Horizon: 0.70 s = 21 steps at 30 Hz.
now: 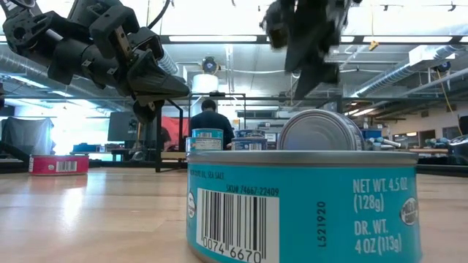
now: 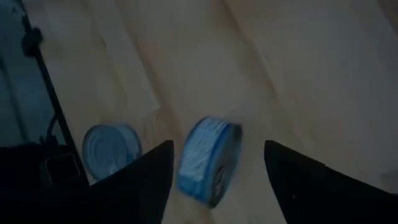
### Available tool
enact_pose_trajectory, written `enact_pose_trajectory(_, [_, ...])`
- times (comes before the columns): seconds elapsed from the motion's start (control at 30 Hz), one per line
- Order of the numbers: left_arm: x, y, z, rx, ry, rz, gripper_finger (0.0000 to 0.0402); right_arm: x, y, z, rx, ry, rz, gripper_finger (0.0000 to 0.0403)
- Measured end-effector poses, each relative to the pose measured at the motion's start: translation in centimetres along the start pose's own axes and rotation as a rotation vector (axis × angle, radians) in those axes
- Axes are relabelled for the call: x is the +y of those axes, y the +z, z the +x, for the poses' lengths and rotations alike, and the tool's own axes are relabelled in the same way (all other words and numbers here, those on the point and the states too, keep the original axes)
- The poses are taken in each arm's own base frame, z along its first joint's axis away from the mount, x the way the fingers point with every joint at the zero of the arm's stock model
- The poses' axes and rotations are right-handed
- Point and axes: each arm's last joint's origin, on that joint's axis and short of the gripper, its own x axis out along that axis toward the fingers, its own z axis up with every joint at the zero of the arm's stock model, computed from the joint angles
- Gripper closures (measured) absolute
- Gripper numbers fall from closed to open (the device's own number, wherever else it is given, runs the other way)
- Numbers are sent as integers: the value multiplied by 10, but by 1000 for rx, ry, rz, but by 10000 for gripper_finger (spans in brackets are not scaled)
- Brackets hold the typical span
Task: Stack canned seafood by type on shelf
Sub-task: Stack the middle right blue tuna can on the top of the other blue tuna can on the shelf
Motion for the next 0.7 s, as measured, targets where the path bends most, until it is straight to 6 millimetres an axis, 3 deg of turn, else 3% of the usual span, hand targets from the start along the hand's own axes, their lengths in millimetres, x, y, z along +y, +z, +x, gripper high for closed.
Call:
enact_pose_trajectory(0.13, [0, 0, 0, 0, 0, 0, 400, 32, -12, -11, -24, -69, -33, 128])
enact_pose_trajectory(0.23, [0, 0, 0, 0, 0, 1, 400, 47, -23, -7, -33, -107, -1, 118])
enact_pose_trajectory(0.47, [0, -1, 0, 7, 3, 2, 400, 56, -43, 33, 40, -217, -20, 116])
enact_pose_trajectory(0.7, [1, -2, 0, 21, 10, 0, 400, 49, -52, 63, 88, -359, -29, 116])
